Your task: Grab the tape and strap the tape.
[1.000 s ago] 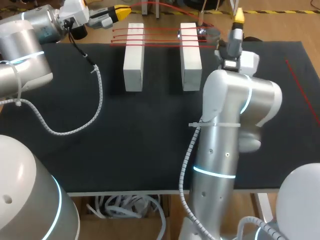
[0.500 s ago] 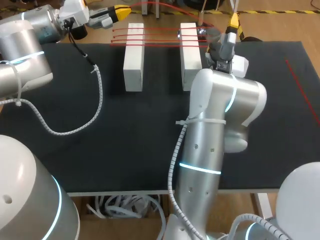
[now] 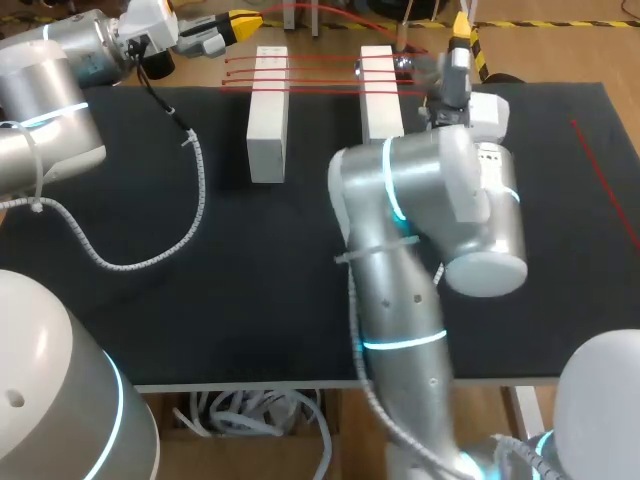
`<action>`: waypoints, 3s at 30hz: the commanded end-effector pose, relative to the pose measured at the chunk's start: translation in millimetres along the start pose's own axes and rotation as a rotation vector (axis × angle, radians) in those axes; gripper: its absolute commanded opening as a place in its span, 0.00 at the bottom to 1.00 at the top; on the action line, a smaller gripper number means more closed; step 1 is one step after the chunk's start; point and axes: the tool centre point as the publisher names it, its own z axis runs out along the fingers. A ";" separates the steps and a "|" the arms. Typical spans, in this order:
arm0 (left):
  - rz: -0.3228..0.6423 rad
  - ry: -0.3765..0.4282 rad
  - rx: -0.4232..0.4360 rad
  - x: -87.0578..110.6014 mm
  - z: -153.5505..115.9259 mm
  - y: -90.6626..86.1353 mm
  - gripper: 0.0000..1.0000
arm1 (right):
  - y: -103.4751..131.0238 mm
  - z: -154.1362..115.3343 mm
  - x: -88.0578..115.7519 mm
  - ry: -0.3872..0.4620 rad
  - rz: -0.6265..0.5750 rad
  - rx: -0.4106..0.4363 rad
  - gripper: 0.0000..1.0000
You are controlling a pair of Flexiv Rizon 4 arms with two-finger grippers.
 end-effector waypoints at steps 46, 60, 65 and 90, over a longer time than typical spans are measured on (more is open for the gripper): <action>0.002 -0.002 0.002 0.6 0.0 0.5 0.00 | 22.0 27.1 10.0 0.079 0.254 -0.096 1.00; 0.002 -0.002 0.002 0.6 0.0 0.5 0.00 | 29.7 43.2 2.9 0.069 0.223 -0.123 1.00; 0.002 -0.002 0.002 0.6 0.0 0.5 0.00 | 28.2 49.4 0.5 0.070 0.213 -0.122 1.00; 0.002 -0.002 0.002 0.6 0.0 0.5 0.00 | 21.5 39.8 0.2 0.047 0.149 -0.077 0.38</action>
